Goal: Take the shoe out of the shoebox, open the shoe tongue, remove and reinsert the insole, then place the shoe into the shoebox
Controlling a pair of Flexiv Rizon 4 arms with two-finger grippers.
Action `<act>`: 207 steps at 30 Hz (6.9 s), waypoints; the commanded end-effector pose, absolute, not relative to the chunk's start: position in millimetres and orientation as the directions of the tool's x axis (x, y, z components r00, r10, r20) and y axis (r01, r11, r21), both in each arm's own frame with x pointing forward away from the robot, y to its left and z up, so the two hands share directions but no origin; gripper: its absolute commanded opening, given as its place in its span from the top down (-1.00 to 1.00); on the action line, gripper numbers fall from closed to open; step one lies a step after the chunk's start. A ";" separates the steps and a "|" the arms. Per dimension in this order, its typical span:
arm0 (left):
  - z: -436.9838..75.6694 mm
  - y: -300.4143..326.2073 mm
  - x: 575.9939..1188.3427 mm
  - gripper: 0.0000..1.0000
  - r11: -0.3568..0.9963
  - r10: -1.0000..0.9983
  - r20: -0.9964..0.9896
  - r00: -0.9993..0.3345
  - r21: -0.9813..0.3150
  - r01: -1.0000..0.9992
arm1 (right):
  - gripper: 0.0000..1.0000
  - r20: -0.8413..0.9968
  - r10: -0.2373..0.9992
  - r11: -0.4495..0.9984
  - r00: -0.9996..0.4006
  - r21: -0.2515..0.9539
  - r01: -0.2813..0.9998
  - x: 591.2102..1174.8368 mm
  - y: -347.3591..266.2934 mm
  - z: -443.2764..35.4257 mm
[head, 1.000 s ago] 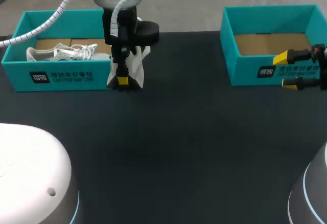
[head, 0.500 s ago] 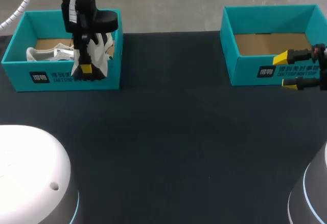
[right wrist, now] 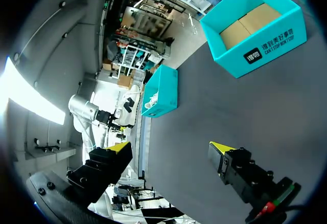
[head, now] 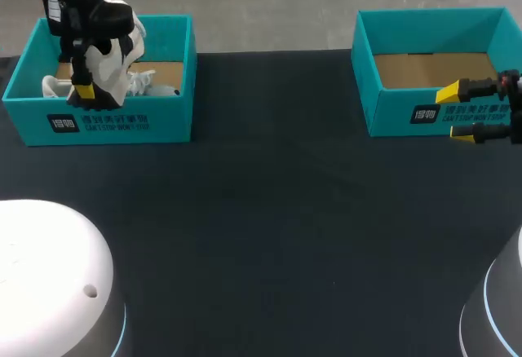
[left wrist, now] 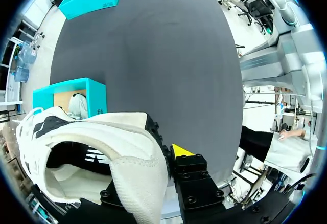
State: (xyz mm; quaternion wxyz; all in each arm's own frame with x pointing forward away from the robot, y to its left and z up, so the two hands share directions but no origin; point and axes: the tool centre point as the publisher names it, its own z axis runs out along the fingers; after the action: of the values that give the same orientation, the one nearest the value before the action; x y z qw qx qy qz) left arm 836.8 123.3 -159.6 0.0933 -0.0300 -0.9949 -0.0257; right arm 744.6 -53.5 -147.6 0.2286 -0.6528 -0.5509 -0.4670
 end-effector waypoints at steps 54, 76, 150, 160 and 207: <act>-163.5 277.8 963.3 1.00 0.992 0.097 0.150 -0.984 0.059 0.107 | -1.00 0.860 0.509 -0.289 -0.040 0.215 0.933 743.7 -53.2 -147.5; -190.0 323.9 1051.1 1.00 0.981 0.171 0.087 -0.981 0.082 0.178 | -1.00 0.860 0.509 -0.289 -0.040 0.215 0.933 743.7 -53.2 -147.5; -185.4 341.8 1148.9 1.00 -0.257 0.901 0.392 0.184 0.142 0.956 | -1.00 0.860 0.509 -0.289 -0.040 0.215 0.933 743.7 -53.2 -147.5; -193.7 336.9 1153.0 1.00 -0.261 0.912 0.360 0.198 0.137 0.956 | -1.00 0.860 0.509 -0.289 -0.040 0.215 0.933 743.7 -53.2 -147.5; -269.8 312.2 1179.3 1.00 0.016 0.979 0.196 -0.053 0.185 0.983 | -1.00 0.860 0.509 -0.289 -0.040 0.215 0.933 743.7 -53.2 -147.5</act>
State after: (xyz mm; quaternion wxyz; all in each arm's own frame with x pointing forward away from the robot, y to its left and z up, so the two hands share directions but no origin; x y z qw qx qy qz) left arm 1174.3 311.5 -259.6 0.0081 -0.6882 -0.7126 -0.1358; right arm 744.5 -53.5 -147.6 0.2286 -0.6528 -0.5509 -0.4670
